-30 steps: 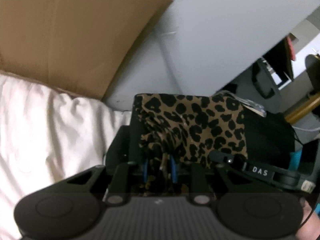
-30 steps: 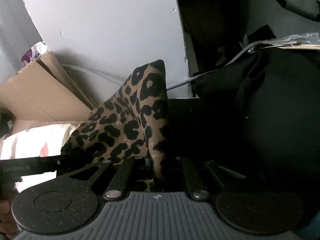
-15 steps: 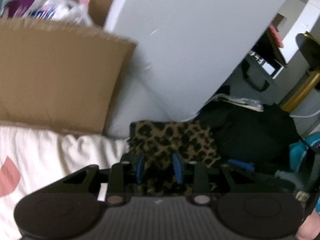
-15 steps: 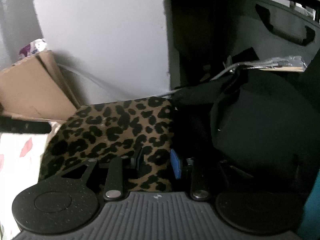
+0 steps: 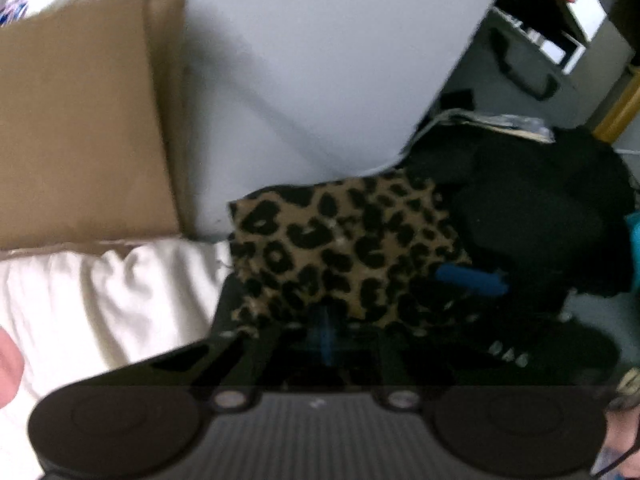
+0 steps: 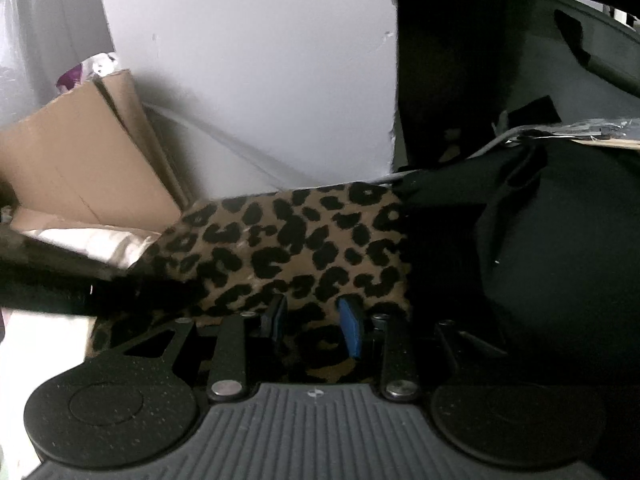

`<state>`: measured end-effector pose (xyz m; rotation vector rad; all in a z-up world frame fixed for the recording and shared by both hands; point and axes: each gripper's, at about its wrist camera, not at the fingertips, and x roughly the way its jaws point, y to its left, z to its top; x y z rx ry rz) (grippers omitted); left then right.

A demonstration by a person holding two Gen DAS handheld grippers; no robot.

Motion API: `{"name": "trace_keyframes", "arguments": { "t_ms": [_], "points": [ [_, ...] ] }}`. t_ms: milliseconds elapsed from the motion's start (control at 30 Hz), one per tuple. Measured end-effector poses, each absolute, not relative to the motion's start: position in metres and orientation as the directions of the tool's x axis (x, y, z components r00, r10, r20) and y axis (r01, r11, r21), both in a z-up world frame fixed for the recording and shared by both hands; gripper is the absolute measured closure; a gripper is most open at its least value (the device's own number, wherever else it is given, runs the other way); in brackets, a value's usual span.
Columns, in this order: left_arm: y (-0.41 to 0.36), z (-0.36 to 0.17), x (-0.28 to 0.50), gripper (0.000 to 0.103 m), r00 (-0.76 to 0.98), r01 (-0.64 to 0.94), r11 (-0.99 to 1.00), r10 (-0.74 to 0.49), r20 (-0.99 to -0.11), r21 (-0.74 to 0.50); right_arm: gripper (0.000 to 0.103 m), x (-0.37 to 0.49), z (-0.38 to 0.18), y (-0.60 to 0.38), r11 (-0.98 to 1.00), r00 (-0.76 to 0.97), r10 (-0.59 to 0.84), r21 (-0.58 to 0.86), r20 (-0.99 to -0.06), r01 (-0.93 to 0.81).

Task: Fold clothes
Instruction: 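Lower the garment with both tools onto the dark clothing pile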

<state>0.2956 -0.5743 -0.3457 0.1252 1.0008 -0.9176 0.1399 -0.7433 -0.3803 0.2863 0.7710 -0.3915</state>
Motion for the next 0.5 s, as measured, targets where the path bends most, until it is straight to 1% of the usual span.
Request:
{"name": "trace_keyframes", "arguments": {
  "t_ms": [267, 367, 500],
  "points": [
    [-0.567, -0.366, 0.296, 0.1, 0.251, 0.702, 0.666, -0.562, -0.788, -0.251, 0.068, 0.147, -0.386, -0.762, 0.874, 0.622, -0.277, 0.077, -0.732, 0.479],
    [-0.564, -0.359, 0.294, 0.1, 0.275, 0.704, 0.668, -0.568, -0.776, -0.239, 0.068, 0.15, -0.385, -0.766, 0.871, 0.615, -0.288, 0.065, -0.734, 0.487],
    [-0.558, -0.354, 0.291, 0.101, 0.292, 0.707, 0.667, -0.577, -0.763, -0.235, 0.068, 0.148, -0.373, -0.768, 0.876, 0.663, -0.249, 0.127, -0.706, 0.465]
  ]
}}
